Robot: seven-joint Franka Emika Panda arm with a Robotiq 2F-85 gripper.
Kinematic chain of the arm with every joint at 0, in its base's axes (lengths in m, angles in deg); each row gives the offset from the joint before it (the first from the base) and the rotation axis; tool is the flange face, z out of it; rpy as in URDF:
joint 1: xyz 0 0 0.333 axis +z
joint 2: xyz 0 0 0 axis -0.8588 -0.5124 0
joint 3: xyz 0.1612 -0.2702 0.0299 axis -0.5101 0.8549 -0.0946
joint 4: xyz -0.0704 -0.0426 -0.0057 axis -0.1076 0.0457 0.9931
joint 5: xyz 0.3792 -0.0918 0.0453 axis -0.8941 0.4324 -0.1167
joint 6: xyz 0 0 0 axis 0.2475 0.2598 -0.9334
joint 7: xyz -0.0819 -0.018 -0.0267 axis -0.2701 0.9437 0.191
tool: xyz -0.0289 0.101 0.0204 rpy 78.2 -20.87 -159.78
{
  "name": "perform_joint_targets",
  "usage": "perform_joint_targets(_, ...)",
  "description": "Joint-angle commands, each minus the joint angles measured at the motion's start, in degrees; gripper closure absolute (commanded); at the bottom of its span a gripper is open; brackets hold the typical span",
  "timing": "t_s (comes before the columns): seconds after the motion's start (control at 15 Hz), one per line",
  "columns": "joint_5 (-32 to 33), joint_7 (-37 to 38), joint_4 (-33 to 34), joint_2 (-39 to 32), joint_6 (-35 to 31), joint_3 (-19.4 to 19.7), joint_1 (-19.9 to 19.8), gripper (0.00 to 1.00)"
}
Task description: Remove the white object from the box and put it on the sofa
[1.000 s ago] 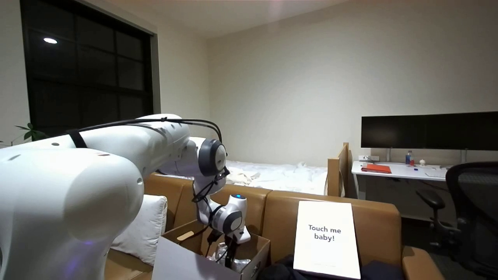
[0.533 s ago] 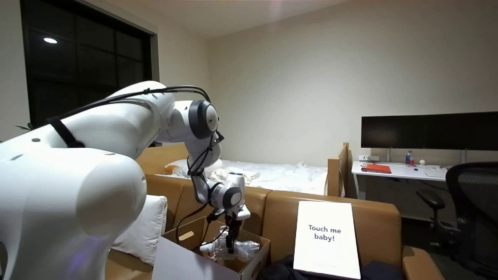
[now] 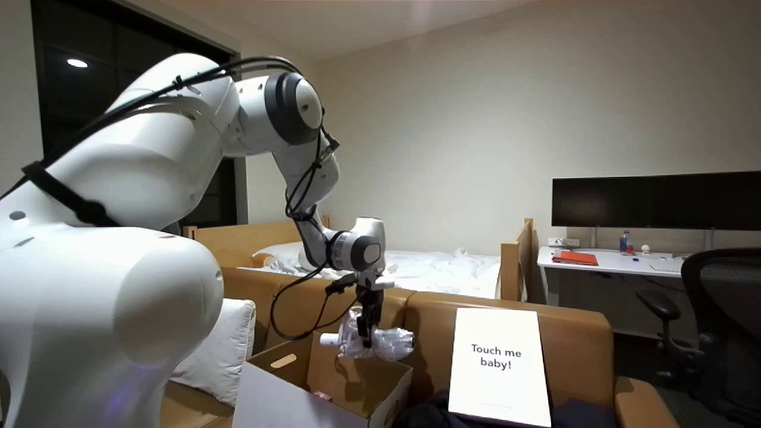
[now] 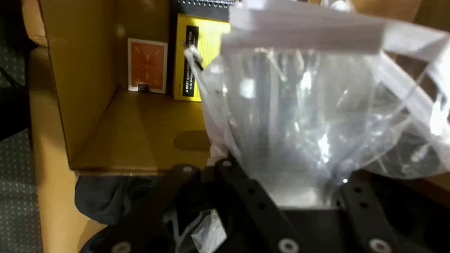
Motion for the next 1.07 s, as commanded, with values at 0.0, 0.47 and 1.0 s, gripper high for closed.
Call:
perform_joint_targets(0.0, -1.56, -1.38, -5.73, 10.29, 1.61, -2.02, -7.25, 0.80)
perform_joint_targets(0.47, -5.98, 1.31, -2.92, 16.53, 9.84, 2.37, -21.52, 0.80)
perform_joint_targets(1.0, -3.18, -1.05, 18.77, 8.61, 37.92, 11.03, -37.65, 0.80)
